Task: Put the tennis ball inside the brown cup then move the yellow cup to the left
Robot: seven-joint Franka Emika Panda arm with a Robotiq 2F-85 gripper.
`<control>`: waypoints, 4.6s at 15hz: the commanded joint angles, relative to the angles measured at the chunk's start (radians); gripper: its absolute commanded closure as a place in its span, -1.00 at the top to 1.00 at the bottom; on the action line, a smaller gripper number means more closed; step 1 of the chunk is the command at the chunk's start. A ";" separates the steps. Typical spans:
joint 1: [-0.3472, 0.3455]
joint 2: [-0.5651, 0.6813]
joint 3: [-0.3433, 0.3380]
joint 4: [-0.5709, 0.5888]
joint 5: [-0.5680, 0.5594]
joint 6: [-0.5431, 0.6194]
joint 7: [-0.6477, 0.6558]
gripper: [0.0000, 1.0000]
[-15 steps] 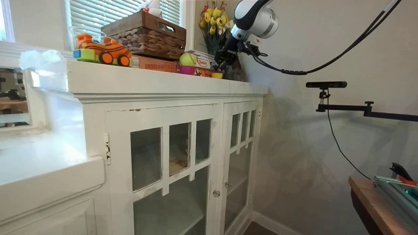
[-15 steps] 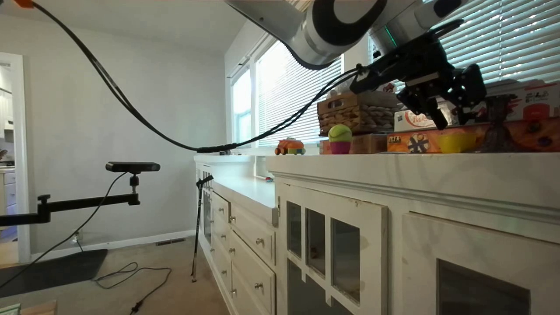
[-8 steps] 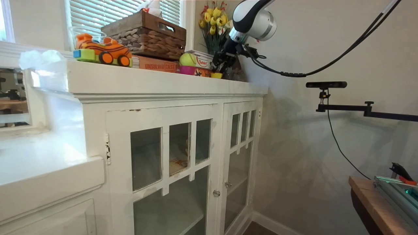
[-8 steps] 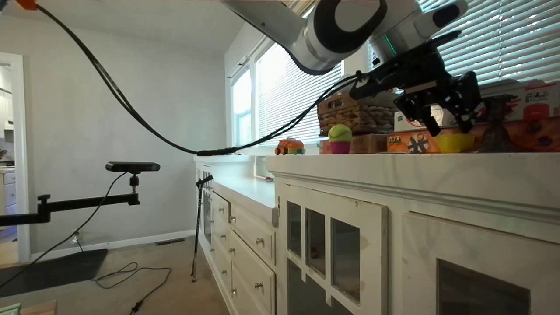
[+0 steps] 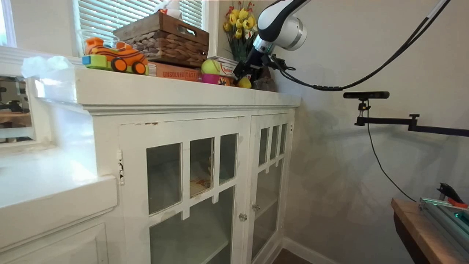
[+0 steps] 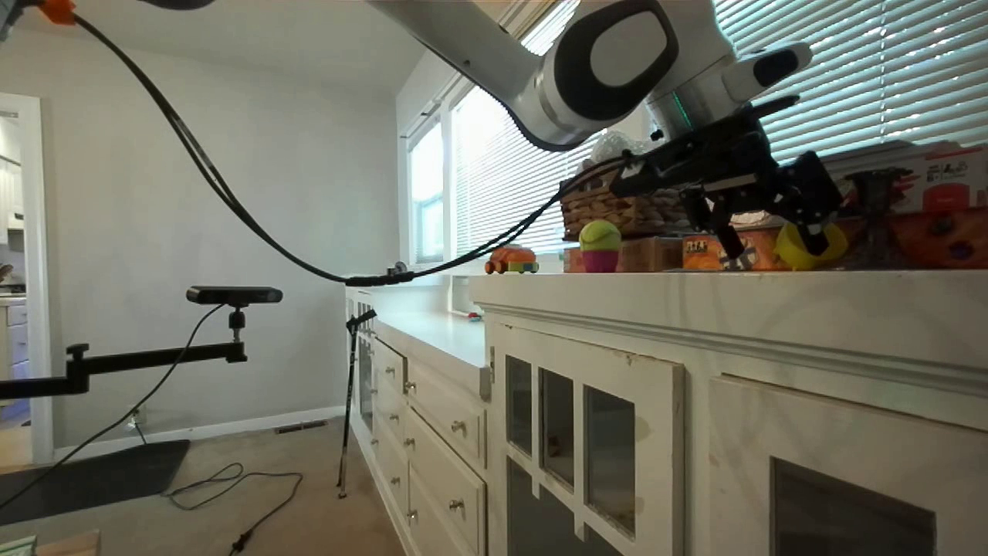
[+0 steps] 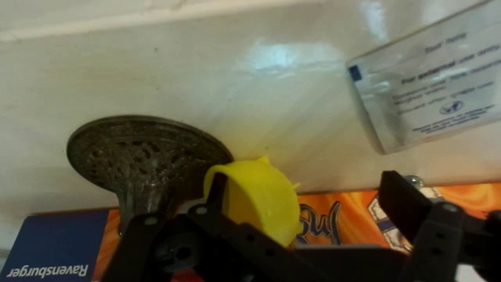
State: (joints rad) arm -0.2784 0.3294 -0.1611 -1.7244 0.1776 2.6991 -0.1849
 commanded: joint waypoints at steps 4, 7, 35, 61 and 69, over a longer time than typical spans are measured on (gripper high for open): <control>-0.007 0.005 0.014 0.019 -0.016 -0.019 0.007 -0.09; -0.005 -0.002 0.016 0.018 -0.018 -0.018 0.005 -0.50; 0.103 -0.064 0.100 0.214 -0.077 -0.600 -0.199 -0.97; 0.107 -0.124 0.092 0.172 -0.136 -0.623 -0.202 1.00; 0.112 -0.361 0.059 0.102 -0.124 -0.851 -0.125 1.00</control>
State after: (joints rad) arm -0.1812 0.0671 -0.0876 -1.5506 0.0718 1.9118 -0.3673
